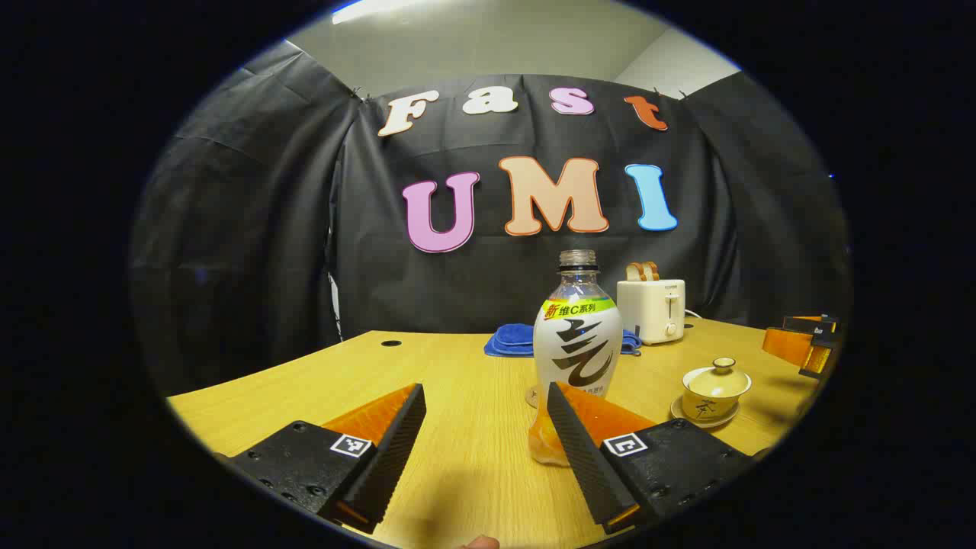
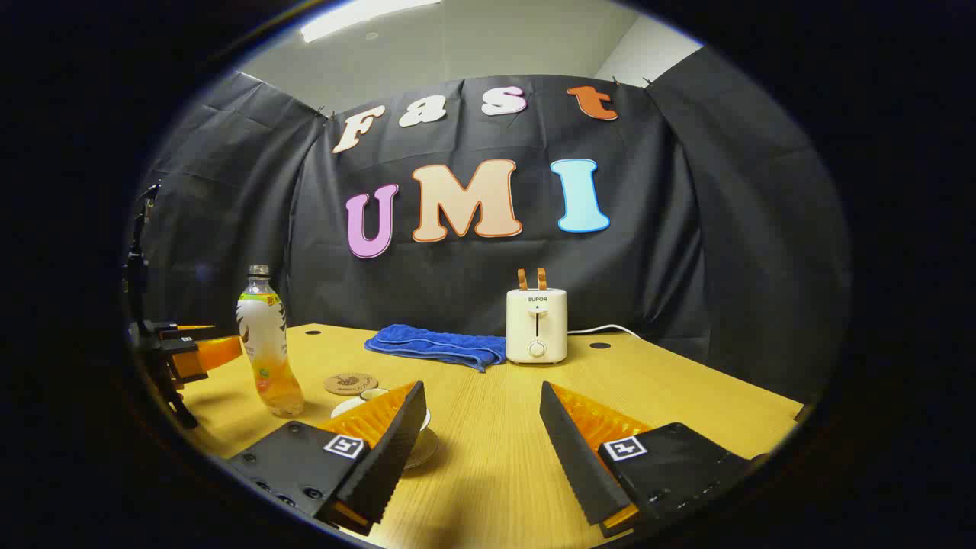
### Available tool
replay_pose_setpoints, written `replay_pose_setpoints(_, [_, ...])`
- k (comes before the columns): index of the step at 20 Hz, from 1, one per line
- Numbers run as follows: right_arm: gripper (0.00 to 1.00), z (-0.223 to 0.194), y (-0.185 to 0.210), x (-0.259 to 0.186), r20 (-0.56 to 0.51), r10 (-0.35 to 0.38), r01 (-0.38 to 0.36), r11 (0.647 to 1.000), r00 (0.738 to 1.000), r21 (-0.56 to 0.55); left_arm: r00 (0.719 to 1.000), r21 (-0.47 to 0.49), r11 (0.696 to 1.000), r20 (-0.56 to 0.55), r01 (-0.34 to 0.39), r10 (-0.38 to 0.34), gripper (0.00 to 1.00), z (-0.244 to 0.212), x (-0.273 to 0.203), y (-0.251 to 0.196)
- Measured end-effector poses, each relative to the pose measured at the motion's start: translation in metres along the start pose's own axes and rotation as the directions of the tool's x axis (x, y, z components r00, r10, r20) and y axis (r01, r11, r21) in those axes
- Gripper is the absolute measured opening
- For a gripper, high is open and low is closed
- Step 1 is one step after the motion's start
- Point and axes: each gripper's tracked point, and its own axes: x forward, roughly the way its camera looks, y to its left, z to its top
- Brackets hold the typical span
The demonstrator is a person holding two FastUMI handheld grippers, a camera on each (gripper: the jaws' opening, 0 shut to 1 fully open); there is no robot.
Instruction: Open the teacup lid with one hand, grasp the water bottle and pour water into the teacup with the other hand; after pouring, place the water bottle on the coaster and then close the teacup lid.
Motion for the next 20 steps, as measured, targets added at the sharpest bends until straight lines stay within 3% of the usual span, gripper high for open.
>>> replay_pose_setpoints(6, [0.96, -0.0002, 0.0071, -0.0003, -0.001, 0.025, -0.025, 1.0, 1.0, 0.0, 1.0, -0.001, 1.0, 0.0, 0.002, -0.002, 0.94, -0.0003, 0.0002, -0.0006])
replay_pose_setpoints(20, [0.97, -0.0005, 0.0031, -0.0001, 0.0, 0.003, -0.003, 1.0, 1.0, 0.0, 1.0, -0.001, 1.0, 0.001, -0.015, 0.015, 0.94, -0.0015, 0.0003, 0.0018])
